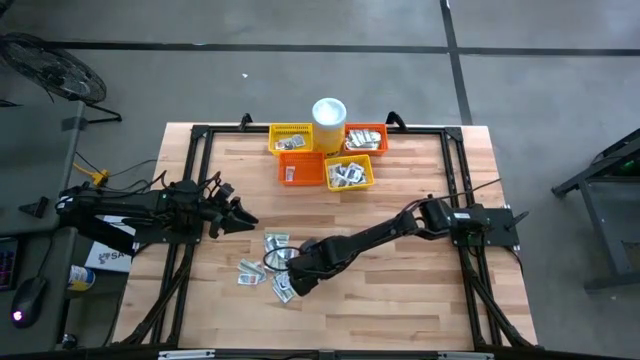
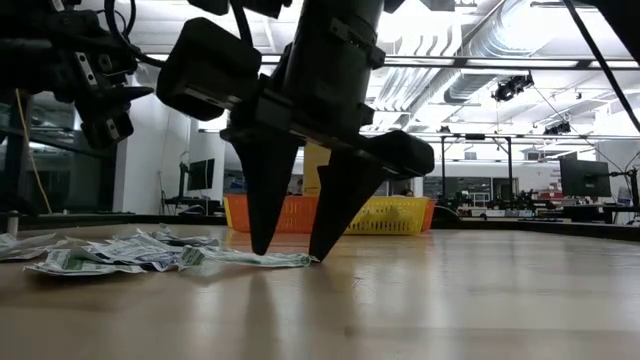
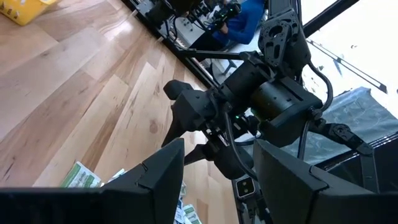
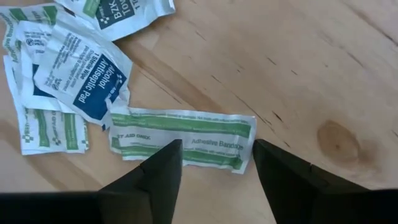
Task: Pick & Place First Aid Supplies
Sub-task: Put the green bandage pack into the top orange basket
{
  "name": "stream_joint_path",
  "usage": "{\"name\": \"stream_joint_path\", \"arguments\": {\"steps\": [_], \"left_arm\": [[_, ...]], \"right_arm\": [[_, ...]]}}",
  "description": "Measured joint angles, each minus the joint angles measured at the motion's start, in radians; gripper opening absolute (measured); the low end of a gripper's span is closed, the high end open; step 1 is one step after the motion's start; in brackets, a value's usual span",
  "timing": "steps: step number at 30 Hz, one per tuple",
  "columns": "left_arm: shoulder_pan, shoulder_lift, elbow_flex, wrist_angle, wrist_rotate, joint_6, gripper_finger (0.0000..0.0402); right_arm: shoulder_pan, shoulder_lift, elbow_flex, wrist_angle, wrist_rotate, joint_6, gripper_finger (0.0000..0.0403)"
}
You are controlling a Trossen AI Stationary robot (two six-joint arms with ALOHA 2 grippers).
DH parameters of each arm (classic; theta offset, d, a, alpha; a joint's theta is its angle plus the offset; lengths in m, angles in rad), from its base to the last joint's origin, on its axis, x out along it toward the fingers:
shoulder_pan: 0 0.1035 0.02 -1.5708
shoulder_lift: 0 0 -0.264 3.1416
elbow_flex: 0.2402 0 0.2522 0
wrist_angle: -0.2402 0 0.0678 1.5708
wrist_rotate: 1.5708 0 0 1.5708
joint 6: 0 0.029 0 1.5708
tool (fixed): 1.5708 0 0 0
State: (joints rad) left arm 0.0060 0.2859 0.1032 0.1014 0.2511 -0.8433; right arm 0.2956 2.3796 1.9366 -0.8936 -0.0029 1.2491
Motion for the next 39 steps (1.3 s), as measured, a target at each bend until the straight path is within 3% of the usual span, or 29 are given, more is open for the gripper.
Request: {"name": "stream_joint_path", "arguments": {"steps": [12,22,27,39], "left_arm": [[0.000,0.000,0.000,0.000,0.000,0.000,0.0191],[0.000,0.000,0.000,0.000,0.000,0.000,0.0191],[0.000,-0.001,0.000,0.000,0.000,0.000,0.0191],[0.000,-0.001,0.000,0.000,-0.001,0.000,0.0191]], "right_arm": [[-0.005,0.045,0.000,-0.023,-0.047,-0.056,0.0078],[-0.007,0.051,0.000,-0.046,-0.047,-0.088,0.0007],[-0.015,0.043,-0.003,-0.057,-0.062,-0.113,0.0002],[-0.073,-0.110,-0.007,-0.193,0.022,-0.211,0.0000]]}}
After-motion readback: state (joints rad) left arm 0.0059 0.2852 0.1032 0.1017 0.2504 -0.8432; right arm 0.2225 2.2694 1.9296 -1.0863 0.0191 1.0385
